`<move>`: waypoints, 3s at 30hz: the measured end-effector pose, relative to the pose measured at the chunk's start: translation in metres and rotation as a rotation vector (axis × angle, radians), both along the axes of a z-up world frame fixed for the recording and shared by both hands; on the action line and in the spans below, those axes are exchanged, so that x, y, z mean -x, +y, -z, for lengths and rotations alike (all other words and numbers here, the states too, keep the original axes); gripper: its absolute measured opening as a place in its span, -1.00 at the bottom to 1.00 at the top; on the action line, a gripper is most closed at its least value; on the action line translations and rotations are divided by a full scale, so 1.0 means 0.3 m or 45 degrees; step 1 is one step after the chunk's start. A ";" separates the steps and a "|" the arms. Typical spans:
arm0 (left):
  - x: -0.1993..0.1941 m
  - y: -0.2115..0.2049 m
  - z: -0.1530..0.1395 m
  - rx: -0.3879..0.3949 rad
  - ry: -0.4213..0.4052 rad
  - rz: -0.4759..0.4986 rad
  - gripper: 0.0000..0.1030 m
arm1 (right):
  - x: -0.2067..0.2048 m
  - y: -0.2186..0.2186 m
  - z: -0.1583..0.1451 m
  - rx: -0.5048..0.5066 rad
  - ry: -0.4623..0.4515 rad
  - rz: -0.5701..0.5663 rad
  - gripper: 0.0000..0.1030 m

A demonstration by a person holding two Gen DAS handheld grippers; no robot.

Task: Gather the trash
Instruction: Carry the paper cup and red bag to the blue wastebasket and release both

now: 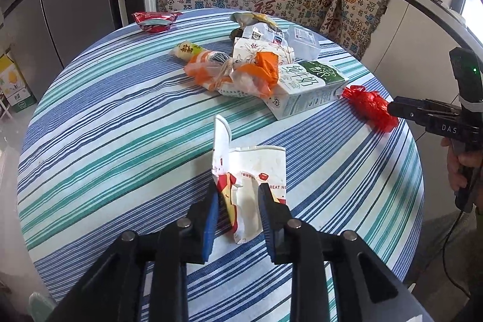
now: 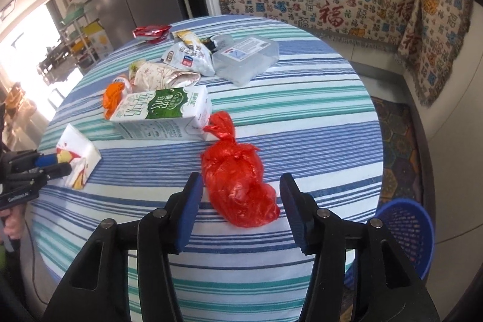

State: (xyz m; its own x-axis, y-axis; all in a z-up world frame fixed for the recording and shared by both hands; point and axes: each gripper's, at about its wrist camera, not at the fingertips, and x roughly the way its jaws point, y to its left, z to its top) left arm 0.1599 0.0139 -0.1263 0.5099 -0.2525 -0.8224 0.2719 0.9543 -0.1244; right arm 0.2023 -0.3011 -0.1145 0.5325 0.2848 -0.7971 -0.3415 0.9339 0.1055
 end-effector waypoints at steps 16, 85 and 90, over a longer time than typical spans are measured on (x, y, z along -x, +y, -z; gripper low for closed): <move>0.006 -0.021 -0.021 -0.012 -0.034 -0.013 -0.90 | 0.017 -0.049 -0.010 -0.109 0.045 0.038 -0.74; -0.200 -1.685 0.259 0.065 0.069 0.695 -0.21 | 0.186 -1.279 0.156 -0.195 0.087 0.964 0.12; -0.147 -1.564 0.129 0.127 -0.003 0.669 -0.07 | 0.197 -1.254 0.098 -0.128 -0.004 0.995 0.47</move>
